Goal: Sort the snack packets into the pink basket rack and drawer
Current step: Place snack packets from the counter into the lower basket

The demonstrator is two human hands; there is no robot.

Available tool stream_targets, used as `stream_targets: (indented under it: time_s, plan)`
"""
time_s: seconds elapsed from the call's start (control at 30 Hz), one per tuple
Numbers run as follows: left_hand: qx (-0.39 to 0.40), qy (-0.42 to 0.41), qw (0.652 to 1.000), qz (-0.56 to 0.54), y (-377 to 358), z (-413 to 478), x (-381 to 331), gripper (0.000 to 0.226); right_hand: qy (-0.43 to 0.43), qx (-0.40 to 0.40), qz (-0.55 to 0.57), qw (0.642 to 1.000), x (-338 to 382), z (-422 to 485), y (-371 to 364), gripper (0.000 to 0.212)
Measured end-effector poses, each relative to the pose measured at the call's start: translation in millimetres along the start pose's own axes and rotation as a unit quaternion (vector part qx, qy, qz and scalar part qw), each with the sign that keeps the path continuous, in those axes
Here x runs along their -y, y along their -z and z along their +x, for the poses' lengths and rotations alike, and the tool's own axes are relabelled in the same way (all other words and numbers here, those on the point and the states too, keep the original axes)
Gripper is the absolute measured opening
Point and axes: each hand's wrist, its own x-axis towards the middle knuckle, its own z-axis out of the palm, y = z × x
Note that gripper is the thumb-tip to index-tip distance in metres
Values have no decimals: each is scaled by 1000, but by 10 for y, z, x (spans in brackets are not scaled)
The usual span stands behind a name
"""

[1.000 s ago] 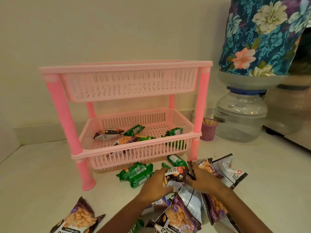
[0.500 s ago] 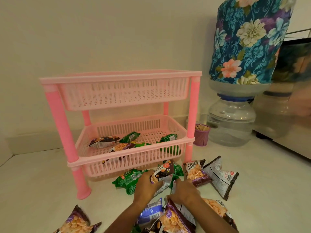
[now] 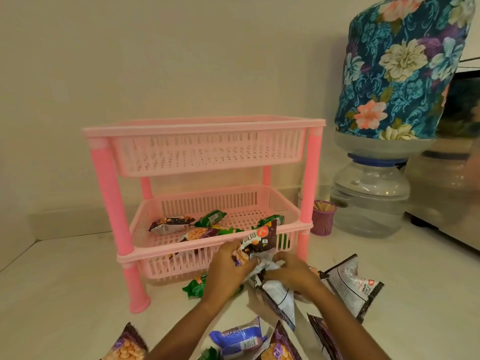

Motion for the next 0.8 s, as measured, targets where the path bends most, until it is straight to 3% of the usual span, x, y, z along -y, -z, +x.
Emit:
stream_targets:
  time_s: [0.13, 0.3, 0.43, 0.57, 0.7, 0.8]
  plan:
    - [-21, -25, 999, 14, 256, 232, -140, 44, -10, 40, 86, 995, 249, 87, 304, 38]
    - [-83, -50, 976, 194, 648, 561, -19, 41, 16, 47, 235, 971, 501, 306, 567, 18]
    - [-57, 29, 920, 386, 933, 786, 242, 32, 17, 34, 343, 938, 648, 645, 577, 22]
    - [-31, 114, 865, 488, 1089, 908, 513, 32, -39, 46, 418, 907, 807, 1009, 488, 31]
    - [-10, 190, 863, 468, 1100, 968, 708, 37, -56, -7, 393, 918, 943, 1331, 325, 24]
    - [3, 209, 871, 446, 1084, 1014, 775, 48, -51, -58, 429, 900, 975, 1522, 236, 18]
